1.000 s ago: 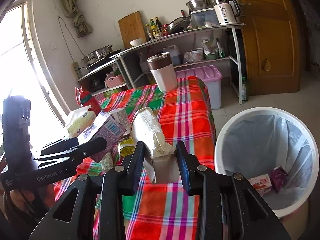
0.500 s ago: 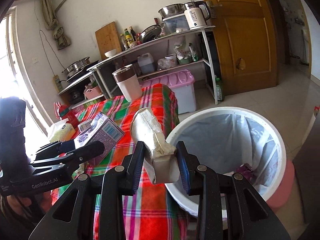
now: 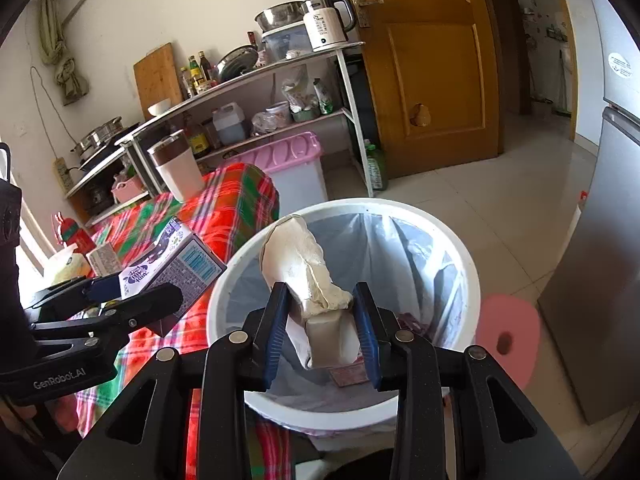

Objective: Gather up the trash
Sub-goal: 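Carry both items over the white bin and open both grippers to drop them, then move both open grippers back over the table toward the remaining trash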

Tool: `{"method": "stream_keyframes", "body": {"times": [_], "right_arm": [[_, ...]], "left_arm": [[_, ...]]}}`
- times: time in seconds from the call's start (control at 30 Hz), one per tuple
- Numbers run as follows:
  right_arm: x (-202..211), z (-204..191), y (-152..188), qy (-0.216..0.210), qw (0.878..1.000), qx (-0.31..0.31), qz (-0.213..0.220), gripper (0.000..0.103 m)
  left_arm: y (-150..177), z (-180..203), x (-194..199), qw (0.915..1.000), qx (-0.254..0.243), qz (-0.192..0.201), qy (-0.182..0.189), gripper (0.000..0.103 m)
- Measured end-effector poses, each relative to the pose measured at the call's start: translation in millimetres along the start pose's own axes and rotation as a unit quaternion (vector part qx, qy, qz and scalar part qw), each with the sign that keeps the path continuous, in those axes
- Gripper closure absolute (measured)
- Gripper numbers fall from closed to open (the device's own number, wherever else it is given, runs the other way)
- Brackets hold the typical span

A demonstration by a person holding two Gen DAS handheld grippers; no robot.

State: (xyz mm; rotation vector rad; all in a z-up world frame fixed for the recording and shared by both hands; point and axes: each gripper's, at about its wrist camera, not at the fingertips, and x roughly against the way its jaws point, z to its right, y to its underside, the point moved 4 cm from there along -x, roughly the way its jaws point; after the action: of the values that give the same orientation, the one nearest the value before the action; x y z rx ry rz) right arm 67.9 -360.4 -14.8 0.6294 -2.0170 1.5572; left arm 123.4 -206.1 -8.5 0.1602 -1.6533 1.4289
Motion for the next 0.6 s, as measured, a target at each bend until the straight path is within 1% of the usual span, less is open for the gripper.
{"method": "stream_keyframes", "body": {"times": [0.1,0.23,0.3,0.37,0.43,0.6], "right_arm": [[-5,8,2,0.010,1.000,-0.005,-0.007,0.068],[-12,11,3,0.031,0.999,-0.003,-0.019,0.064],[-15,11,4,0.030,0.999,-0.003,-0.027,0.064],[-17,11,4,0.032,0.999,-0.002,-0.028,0.061],[-17,10,5,0.034,0.999,-0.001,-0.029,0.060],[-16,4,5,0.031,0.999,0.003,-0.029,0.058]], "left_arm": [[-1,7,-9,0.9999,-0.004,-0.009,0.002,0.043],[0,11,-15,0.9999,-0.002,-0.015,0.007,0.042],[0,11,-16,0.9998,-0.003,-0.018,0.004,0.041],[0,10,-16,0.9998,0.001,-0.018,0.007,0.037],[0,8,-15,0.9999,0.003,-0.016,0.004,0.035],[1,1,-9,0.9999,0.011,-0.011,0.001,0.034]]}}
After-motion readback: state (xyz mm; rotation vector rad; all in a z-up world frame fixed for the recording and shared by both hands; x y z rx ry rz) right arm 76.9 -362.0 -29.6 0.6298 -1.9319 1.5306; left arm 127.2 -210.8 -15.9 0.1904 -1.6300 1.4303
